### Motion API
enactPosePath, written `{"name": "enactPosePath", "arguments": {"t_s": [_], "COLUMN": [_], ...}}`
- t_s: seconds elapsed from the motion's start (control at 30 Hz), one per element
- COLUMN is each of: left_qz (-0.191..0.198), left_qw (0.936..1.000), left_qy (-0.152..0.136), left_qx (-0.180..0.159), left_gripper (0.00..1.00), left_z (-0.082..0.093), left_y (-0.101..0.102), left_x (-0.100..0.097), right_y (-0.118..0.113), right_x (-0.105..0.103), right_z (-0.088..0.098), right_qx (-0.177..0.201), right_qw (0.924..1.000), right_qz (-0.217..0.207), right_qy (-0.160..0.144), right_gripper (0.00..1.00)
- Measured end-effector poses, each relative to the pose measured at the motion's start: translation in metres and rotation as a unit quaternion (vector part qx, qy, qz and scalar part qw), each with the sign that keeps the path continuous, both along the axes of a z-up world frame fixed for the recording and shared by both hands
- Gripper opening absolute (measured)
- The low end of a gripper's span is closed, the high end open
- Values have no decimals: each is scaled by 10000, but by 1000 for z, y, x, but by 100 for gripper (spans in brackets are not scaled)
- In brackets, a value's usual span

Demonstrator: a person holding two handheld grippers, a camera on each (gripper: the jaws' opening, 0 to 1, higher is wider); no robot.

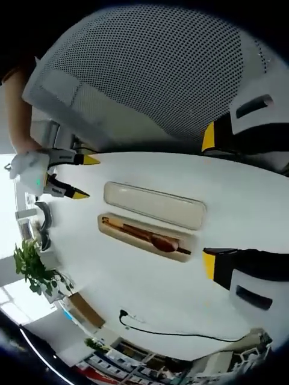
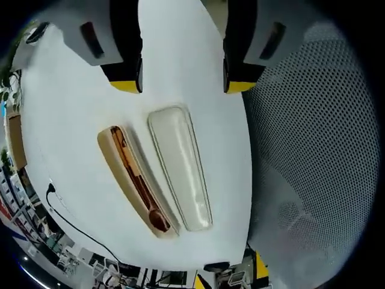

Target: Arrange the utensils inside the cutlery case until each visible utensil rests in its matching compartment.

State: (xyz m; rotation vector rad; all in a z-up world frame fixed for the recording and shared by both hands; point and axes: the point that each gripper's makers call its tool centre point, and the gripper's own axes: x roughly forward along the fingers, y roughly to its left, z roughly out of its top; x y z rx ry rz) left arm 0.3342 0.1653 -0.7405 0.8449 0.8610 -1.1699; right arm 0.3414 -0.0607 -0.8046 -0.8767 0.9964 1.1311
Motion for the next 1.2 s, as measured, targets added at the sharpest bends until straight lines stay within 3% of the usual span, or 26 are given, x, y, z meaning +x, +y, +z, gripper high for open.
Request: {"name": "enactPosePath", "arguments": {"t_s": [0.13, 0.2, 0.3, 0.4, 0.53, 0.67, 0.77, 0.93, 1.2], "left_qz": [-97, -195, -304, -34, 46, 93, 337, 25, 85], "left_qw": [9997, 9995, 9995, 9994, 9994, 9999, 9988, 9997, 9991], "left_qy": [133, 212, 72, 134, 75, 0, 150, 144, 276], "left_qx": [-206, -94, -106, -320, -343, -86, -329, -209, -323], "left_gripper": [59, 58, 58, 57, 56, 55, 56, 56, 56], "left_z": [-15, -26, -36, -44, -53, -68, -68, -73, -80], "left_y": [-12, -11, -13, -14, -8, 2, -6, -15, -17], "left_x": [5, 5, 12, 20, 26, 32, 34, 32, 31], "right_y": [11, 17, 24, 27, 31, 34, 36, 41, 43], "right_x": [1, 2, 6, 10, 16, 18, 18, 19, 17], "right_z": [-3, -4, -5, -8, -10, -15, -17, -18, -24], "right_qx": [-34, -7, 79, 97, 95, 82, 56, 163, 70], "right_qw": [9997, 9995, 9993, 9990, 9988, 9984, 9978, 9979, 9968], "right_qz": [233, 298, 332, 373, 429, 469, 572, 520, 661], "right_qy": [69, 101, 157, 209, 230, 297, 315, 350, 451], "right_gripper": [52, 52, 52, 52, 52, 51, 50, 51, 52]}}
